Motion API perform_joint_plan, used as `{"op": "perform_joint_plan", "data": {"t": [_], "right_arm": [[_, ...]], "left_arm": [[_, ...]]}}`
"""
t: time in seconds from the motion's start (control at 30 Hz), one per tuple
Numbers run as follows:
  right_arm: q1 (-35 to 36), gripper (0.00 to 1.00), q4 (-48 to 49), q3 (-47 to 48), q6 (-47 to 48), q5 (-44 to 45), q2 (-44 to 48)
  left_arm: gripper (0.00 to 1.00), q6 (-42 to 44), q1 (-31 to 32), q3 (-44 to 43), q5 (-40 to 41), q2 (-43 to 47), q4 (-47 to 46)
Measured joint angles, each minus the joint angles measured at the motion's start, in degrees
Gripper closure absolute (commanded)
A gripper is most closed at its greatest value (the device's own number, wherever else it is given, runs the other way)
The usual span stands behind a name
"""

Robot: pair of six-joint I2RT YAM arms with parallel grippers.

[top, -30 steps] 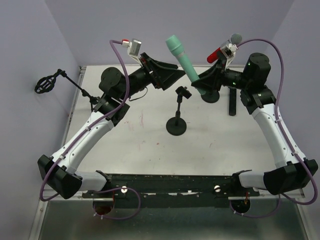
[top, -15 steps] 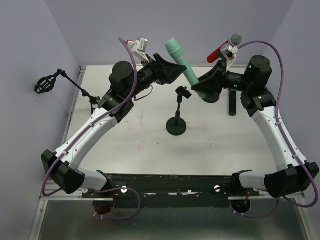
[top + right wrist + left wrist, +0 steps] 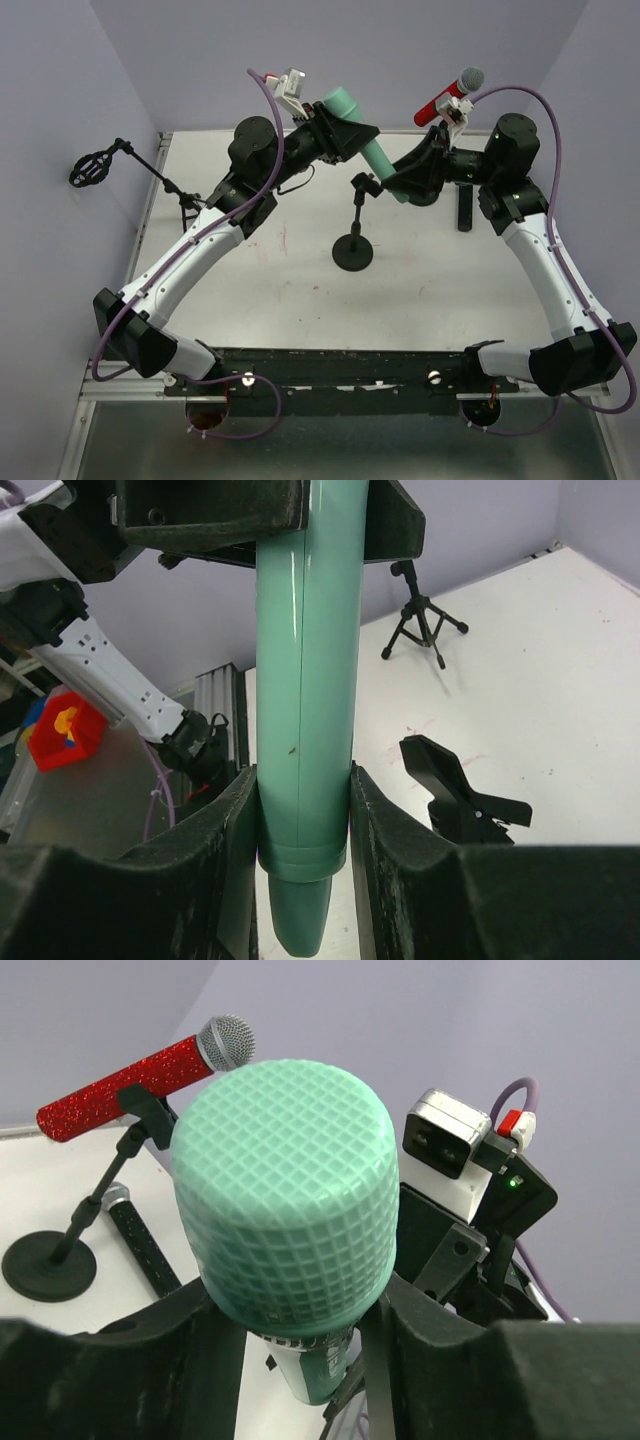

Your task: Attach the microphones to the stand

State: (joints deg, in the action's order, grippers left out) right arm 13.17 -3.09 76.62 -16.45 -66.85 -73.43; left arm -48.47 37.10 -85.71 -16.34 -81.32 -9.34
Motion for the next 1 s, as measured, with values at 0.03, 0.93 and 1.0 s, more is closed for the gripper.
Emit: {"op": "perform_joint_plan", "data": {"t": [0.03, 0.93, 1.0], "right_arm": [[0.0, 0.91, -0.04, -0.02, 0.15, -0.09, 0.0], [0.0, 0.01, -43.91, 11.41, 69.7, 4.63, -6.01], [0.0, 0.0, -47.8, 11.41, 76.7, 4.7, -9.22]], "left_arm": [[0.72, -0.07, 0.0, 0.0, -0.22, -0.2, -0.2], [1.0, 17.49, -21.29, 18.34, -29.33, 27.1, 0.79], [1.0, 22.56, -21.29, 21.57, -30.47, 30.32, 3.54]]}}
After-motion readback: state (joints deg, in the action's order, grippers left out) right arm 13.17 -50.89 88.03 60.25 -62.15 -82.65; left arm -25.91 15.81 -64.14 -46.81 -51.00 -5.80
